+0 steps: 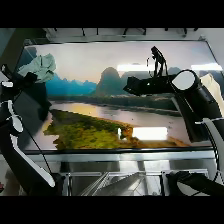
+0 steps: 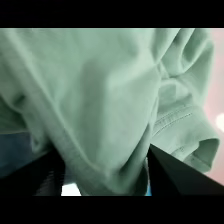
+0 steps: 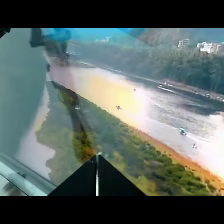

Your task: Fold the shirts.

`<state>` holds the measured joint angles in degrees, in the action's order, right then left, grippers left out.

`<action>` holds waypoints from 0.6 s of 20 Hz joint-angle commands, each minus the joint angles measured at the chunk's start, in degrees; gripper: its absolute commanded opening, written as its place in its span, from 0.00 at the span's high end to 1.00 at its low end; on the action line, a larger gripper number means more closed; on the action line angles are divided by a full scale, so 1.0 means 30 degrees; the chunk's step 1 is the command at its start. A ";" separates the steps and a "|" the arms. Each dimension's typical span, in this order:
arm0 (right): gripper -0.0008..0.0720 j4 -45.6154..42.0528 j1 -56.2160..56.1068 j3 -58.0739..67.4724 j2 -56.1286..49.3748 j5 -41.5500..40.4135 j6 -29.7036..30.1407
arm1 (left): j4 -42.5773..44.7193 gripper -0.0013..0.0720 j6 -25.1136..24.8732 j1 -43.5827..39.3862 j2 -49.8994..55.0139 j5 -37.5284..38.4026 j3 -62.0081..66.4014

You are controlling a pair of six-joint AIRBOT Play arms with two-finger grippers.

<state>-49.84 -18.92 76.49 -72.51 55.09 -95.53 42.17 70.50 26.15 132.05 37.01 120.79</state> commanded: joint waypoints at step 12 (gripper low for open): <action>0.95 0.0000 -0.0015 0.0007 -0.0743 0.0000 -0.0007 | -0.2630 0.97 -0.2725 0.1887 -0.5501 0.6943 -0.1100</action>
<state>-49.84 -18.92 76.49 -74.22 55.09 -95.53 25.32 62.22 30.55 121.71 45.69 117.73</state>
